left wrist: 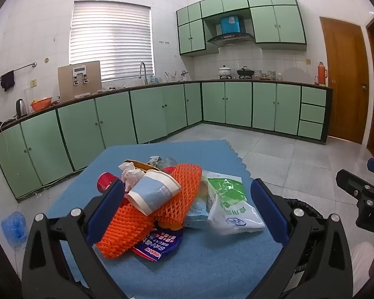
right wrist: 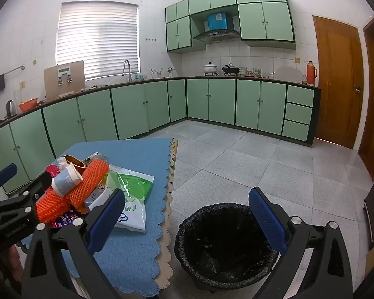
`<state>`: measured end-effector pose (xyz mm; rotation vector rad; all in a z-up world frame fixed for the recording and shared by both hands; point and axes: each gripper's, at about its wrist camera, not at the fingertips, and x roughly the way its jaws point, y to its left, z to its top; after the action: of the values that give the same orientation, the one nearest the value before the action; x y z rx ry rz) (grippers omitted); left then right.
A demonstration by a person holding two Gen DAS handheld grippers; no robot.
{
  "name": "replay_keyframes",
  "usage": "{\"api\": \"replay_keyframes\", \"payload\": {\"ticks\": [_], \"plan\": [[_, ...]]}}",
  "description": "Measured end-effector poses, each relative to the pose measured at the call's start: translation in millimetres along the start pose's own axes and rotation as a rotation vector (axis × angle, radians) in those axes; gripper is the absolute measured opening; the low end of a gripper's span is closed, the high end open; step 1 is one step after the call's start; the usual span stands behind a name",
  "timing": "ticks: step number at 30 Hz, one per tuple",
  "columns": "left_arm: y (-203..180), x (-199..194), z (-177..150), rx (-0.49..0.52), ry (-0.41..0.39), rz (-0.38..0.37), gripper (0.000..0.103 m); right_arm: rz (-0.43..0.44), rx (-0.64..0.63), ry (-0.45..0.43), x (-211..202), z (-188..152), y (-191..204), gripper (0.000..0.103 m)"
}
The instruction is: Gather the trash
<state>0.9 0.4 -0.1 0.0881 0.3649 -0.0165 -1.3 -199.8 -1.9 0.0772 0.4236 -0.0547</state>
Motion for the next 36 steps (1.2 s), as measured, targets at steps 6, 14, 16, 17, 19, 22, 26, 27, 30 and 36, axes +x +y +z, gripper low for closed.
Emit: {"api": "replay_keyframes", "payload": {"ticks": [6, 14, 16, 17, 19, 22, 26, 27, 30, 36], "plan": [[-0.4, 1.1, -0.1, 0.004, -0.004, -0.002, 0.098, 0.0, -0.001, 0.0, -0.2, -0.2, -0.4, 0.097], [-0.2, 2.6, 3.8, 0.002, -0.007, -0.003, 0.098, 0.001, 0.002, 0.001, 0.2, -0.9, -1.6, 0.097], [-0.1, 4.5, 4.8, 0.001, -0.007, -0.003, 0.098, 0.002, 0.003, 0.002, 0.1, -1.0, -1.9, 0.097], [-0.8, 1.3, 2.0, 0.003, -0.011, -0.003, 0.098, 0.002, 0.003, 0.001, -0.1, -1.0, -2.0, 0.097], [0.9, -0.7, 1.8, 0.002, -0.012, -0.002, 0.098, 0.001, 0.003, 0.001, -0.2, -0.9, -2.1, 0.097], [1.2, 0.6, 2.5, 0.002, -0.013, -0.001, 0.098, 0.002, 0.003, 0.001, -0.2, -1.0, -2.2, 0.097], [1.7, -0.7, 2.0, 0.001, -0.014, -0.002, 0.098, 0.003, 0.005, 0.0, -0.3, -1.0, -2.6, 0.097], [1.8, -0.5, 2.2, 0.001, -0.013, -0.002, 0.098, 0.003, 0.005, 0.0, -0.3, -1.0, -2.6, 0.097], [1.8, -0.8, 1.3, 0.003, -0.016, -0.003, 0.098, 0.003, 0.005, 0.0, -0.4, -1.1, -2.8, 0.097], [1.9, -1.2, 1.2, 0.001, -0.016, -0.004, 0.098, 0.003, 0.006, 0.0, -0.2, -1.4, -3.1, 0.097]]}}
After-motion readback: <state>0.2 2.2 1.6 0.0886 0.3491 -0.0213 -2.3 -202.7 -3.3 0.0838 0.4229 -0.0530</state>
